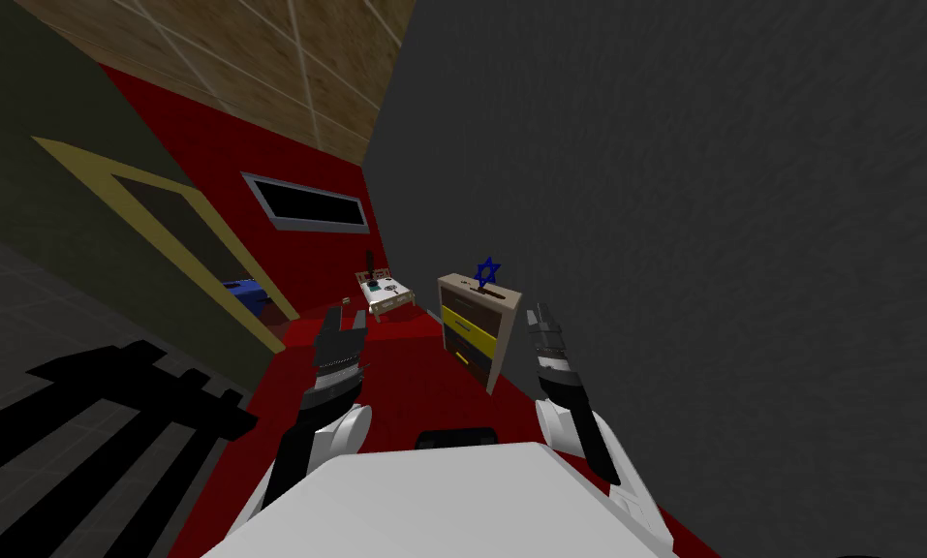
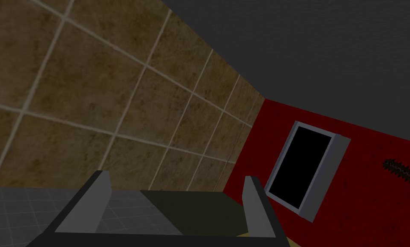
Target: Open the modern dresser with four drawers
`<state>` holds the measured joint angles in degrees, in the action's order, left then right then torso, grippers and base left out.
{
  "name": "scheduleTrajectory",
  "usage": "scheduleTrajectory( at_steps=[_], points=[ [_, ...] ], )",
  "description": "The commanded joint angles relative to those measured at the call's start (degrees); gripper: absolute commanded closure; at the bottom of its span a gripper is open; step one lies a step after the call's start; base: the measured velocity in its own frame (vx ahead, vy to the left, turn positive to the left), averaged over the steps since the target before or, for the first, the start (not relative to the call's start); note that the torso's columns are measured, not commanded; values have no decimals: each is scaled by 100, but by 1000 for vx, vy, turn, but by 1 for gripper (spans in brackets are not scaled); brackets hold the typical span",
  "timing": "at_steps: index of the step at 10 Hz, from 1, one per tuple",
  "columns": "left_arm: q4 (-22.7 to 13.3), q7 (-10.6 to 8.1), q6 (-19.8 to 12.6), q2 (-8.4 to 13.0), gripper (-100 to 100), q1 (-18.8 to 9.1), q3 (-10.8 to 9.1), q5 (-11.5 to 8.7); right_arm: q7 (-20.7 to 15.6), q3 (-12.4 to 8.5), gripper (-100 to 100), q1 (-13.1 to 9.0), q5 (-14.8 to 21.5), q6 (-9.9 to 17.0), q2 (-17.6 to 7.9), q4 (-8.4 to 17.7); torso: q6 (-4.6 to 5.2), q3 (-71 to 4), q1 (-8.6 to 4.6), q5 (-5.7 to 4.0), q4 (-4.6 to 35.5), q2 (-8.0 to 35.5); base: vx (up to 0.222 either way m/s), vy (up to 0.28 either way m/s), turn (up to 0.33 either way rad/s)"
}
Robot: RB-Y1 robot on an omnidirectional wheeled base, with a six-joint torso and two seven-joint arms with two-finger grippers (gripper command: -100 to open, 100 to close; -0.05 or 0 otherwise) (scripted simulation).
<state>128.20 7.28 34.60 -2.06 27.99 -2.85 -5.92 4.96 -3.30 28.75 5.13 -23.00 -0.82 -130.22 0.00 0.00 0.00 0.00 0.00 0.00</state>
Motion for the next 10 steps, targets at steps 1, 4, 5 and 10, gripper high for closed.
scheduleTrajectory(
  at_steps=[1, 4, 5, 10],
  points=[
    [0, 0, 0, 0, 0, 0, 0, 0, 0, 0, 0, 0, 0, 0, 0, 0, 0, -467, 0, 0, 235, 232, 0, 0, 0],
    [1, 0, 0, 0, 0, 0, 0, 0, 0, 0, 0, 0, 0, 0, 0, -1, 0, -2850, 0, 0, 1424, 1422, 0, 0, 0],
    [1, 0, 0, 0, 0, 0, 0, 0, 0, 0, 0, 0, 0, 0, 0, -1, 0, -3692, 0, 0, 1846, 1845, 0, 0, 0],
    [2, 0, 1, 0, 0, 0, 0, 0, -26, 5, -100, -46, 43, 30, -199, 88, 0, -7919, 0, 0, 3960, 3962, 2, 5, 3]
  ],
)
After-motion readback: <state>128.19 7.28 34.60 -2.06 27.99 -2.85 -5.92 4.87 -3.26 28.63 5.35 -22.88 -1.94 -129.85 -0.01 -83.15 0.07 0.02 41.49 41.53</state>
